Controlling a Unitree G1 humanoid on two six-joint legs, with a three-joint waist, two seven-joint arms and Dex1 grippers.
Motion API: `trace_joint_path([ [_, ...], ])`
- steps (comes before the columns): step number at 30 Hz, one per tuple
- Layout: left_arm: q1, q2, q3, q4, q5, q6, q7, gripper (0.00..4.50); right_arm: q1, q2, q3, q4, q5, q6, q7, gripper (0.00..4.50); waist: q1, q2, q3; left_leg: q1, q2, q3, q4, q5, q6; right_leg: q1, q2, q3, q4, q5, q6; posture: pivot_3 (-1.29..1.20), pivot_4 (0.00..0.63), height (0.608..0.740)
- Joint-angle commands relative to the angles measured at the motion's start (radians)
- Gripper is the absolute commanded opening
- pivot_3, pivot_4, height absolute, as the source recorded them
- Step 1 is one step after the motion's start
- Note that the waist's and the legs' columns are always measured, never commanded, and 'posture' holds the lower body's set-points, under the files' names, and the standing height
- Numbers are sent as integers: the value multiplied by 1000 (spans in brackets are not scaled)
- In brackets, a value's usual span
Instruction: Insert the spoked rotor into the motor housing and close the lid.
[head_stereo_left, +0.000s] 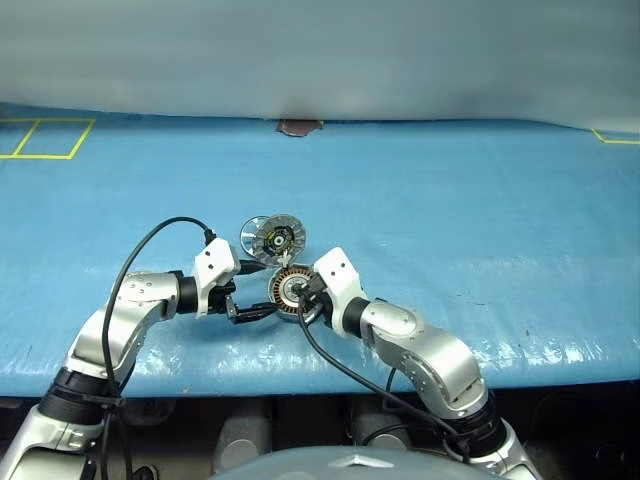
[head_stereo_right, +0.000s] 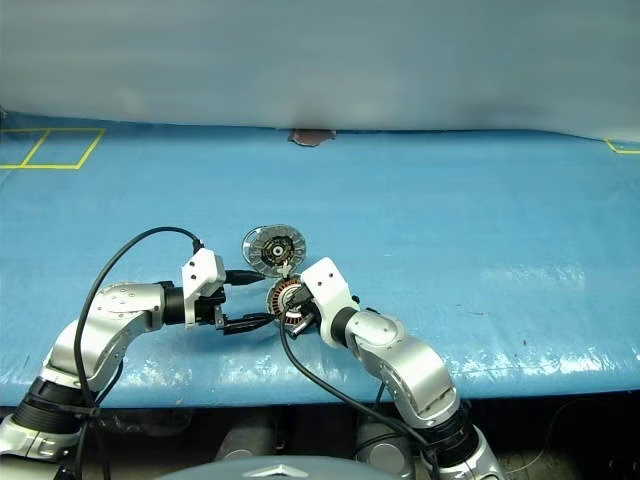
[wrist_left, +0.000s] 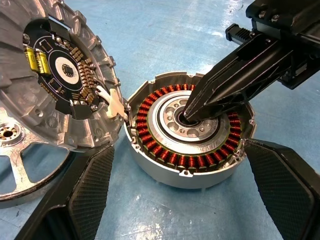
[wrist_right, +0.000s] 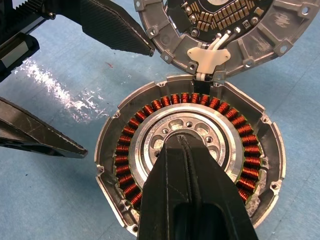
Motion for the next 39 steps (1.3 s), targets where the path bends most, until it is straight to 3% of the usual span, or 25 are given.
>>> trace_joint_path([
  [1, -2, 0, 26, -34, -24, 2, -2, 4500, -17, 5, 12, -47, 6, -4, 6, 38, 0, 0, 0, 0, 0, 0, 0, 0, 0, 0, 0, 0, 0, 0, 0, 0, 150, 740],
  [16, 11, 6, 29, -43, -32, 6, 6, 4500, 12, 3, 6, 52, 0, -40, 14, 38, -1, 0, 0, 1, 0, 0, 0, 0, 0, 1, 0, 0, 0, 0, 0, 0, 150, 740],
  [25, 12, -7, 51, -41, -66, 22, 15, 4500, -17, -9, -21, -76, 12, -15, 2, 38, 1, 0, 0, 1, 0, 0, 0, 0, 0, 1, 0, 0, 0, 0, 0, 0, 150, 740],
  [39, 12, -25, 121, -12, -146, 95, 43, 4500, -6, -7, -168, -193, 29, 22, -37, 38, 1, 0, 0, 1, 0, 0, 0, 0, 0, 1, 0, 0, 0, 0, 0, 0, 150, 740],
])
